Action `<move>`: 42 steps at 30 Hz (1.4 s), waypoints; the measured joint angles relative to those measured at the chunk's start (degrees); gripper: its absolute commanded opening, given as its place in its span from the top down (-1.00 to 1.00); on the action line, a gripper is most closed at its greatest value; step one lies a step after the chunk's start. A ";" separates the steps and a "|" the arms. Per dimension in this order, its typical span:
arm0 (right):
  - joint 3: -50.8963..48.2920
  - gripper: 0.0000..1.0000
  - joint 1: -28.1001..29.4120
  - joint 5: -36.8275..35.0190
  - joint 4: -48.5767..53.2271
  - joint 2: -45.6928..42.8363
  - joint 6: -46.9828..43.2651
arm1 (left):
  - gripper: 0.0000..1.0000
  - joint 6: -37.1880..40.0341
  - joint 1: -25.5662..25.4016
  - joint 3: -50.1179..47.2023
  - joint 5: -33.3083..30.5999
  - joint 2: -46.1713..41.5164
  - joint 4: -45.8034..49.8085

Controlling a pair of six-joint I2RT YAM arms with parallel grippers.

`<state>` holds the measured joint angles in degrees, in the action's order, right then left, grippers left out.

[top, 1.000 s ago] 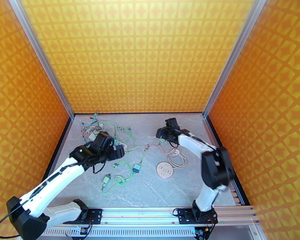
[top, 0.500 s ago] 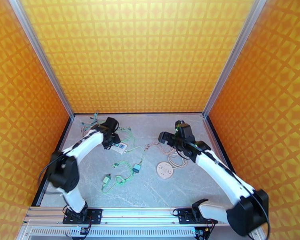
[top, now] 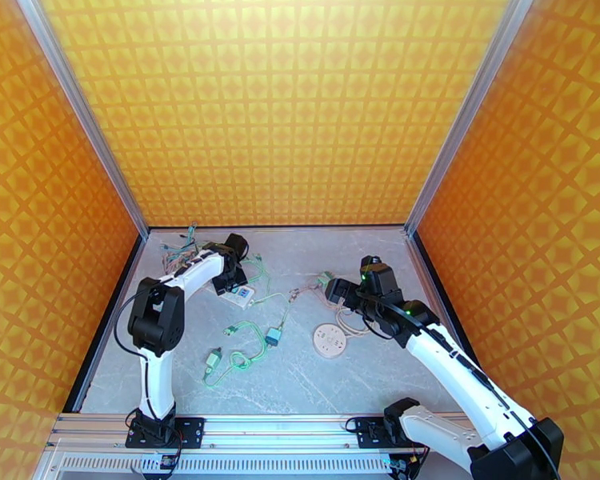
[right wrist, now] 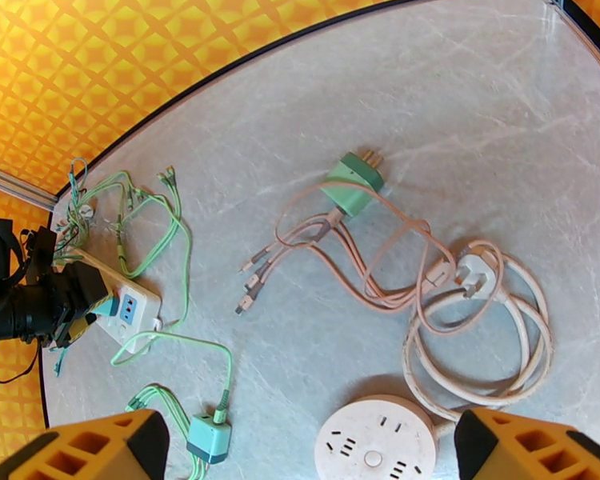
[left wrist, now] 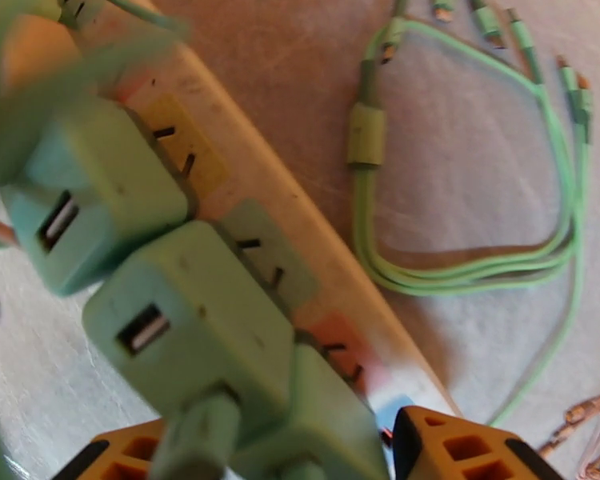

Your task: Pull the plug off the socket

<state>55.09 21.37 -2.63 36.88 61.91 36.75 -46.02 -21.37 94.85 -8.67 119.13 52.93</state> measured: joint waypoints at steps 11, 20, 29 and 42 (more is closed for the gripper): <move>0.00 -0.97 0.02 0.02 0.24 0.00 0.96 | 0.40 0.09 -1.92 0.20 -1.40 0.31 0.81; -0.37 -0.97 0.07 0.07 -0.33 0.00 1.22 | 0.50 1.44 -7.45 -1.79 -2.97 -0.74 -0.22; -1.77 -0.97 0.07 1.03 -1.36 1.88 1.62 | 0.50 3.93 -16.37 -4.96 -2.34 -2.97 -1.29; -2.14 -0.88 0.59 5.99 -4.68 2.67 1.46 | 0.46 11.06 -23.32 -12.09 0.94 -7.91 -4.33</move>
<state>52.95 21.96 3.36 32.21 64.58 38.22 -34.96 -44.69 82.76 -7.73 111.22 48.60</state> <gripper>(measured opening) 0.961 0.310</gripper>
